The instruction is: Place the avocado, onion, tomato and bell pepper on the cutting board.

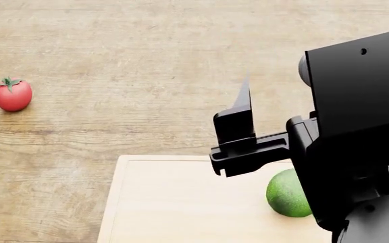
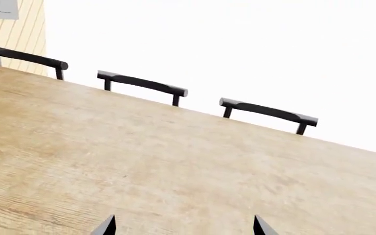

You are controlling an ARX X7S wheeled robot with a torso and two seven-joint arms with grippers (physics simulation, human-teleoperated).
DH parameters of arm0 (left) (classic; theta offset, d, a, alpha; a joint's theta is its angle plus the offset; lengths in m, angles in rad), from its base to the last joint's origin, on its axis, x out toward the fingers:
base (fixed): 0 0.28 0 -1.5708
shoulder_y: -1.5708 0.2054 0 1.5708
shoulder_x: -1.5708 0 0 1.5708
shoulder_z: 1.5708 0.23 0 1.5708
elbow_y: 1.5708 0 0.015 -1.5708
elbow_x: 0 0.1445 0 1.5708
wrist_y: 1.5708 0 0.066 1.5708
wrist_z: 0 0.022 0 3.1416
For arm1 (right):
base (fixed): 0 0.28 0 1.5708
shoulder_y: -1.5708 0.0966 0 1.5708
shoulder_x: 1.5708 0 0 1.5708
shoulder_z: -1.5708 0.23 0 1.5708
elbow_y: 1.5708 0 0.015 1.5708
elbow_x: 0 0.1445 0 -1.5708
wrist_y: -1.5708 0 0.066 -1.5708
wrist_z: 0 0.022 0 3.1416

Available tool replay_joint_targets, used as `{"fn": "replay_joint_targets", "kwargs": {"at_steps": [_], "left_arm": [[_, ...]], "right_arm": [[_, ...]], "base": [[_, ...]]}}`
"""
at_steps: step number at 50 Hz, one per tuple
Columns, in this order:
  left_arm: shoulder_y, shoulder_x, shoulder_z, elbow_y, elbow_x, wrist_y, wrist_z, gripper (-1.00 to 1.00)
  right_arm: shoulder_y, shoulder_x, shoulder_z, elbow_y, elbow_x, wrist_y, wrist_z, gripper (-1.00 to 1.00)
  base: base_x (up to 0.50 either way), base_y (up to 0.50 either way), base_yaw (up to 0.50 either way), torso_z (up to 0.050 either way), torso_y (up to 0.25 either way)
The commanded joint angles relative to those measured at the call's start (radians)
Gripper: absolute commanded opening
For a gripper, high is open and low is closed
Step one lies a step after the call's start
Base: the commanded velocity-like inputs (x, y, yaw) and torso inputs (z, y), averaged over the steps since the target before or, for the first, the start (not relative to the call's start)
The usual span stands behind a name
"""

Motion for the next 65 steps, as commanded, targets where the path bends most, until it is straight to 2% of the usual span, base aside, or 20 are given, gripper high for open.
{"fn": "replay_joint_targets", "kwargs": {"at_steps": [1,4,9,12,18,23,31,46,51,65], "left_arm": [[0.126,0.062,-0.161,0.000,-0.025,-0.055,0.000,1.00],[0.152,0.034,-0.217,0.000,-0.048,-0.052,0.000,1.00],[0.241,0.006,-0.390,0.000,-0.113,-0.072,0.000,1.00],[0.241,-0.056,-0.417,0.000,-0.118,-0.032,0.000,1.00],[0.173,-0.128,-0.306,0.000,-0.044,0.034,0.000,1.00],[0.088,-0.176,-0.135,0.000,0.058,0.104,0.000,1.00],[0.049,-0.134,0.033,-0.001,0.169,0.134,0.002,1.00],[0.067,-0.058,0.052,-0.102,0.335,0.038,0.120,1.00],[0.022,-0.034,0.116,-0.132,0.385,0.013,0.146,1.00],[-0.039,-0.030,0.171,-0.220,0.480,-0.023,0.196,1.00]], "right_arm": [[0.002,-0.018,0.023,-0.021,0.006,0.014,-0.010,1.00],[0.009,-0.024,0.022,-0.016,0.006,0.017,-0.012,1.00],[0.013,-0.041,0.018,-0.010,0.002,0.017,-0.022,1.00],[0.010,-0.040,0.018,-0.010,0.002,0.016,-0.025,1.00],[0.001,-0.022,0.023,-0.017,0.008,0.011,-0.020,1.00],[-0.014,-0.007,0.028,-0.027,0.012,0.002,-0.014,1.00],[-0.031,0.013,0.035,-0.043,0.024,-0.010,0.000,1.00],[-0.016,0.037,0.039,-0.060,0.074,0.001,0.031,1.00],[-0.011,0.048,0.042,-0.064,0.086,0.005,0.035,1.00],[-0.026,0.069,0.045,-0.082,0.110,-0.004,0.048,1.00]], "base": [[0.00,0.00,0.00,0.000,0.000],[0.00,0.00,0.00,0.000,0.000],[0.00,0.00,0.00,0.000,0.000],[0.00,0.00,0.00,0.000,0.000],[0.00,0.00,0.00,0.000,0.000],[0.00,0.00,0.00,0.000,0.000],[0.00,0.00,0.00,0.000,0.000],[0.00,0.00,0.00,0.000,0.000],[0.00,0.00,0.00,0.000,0.000],[0.00,0.00,0.00,0.000,0.000]]}}
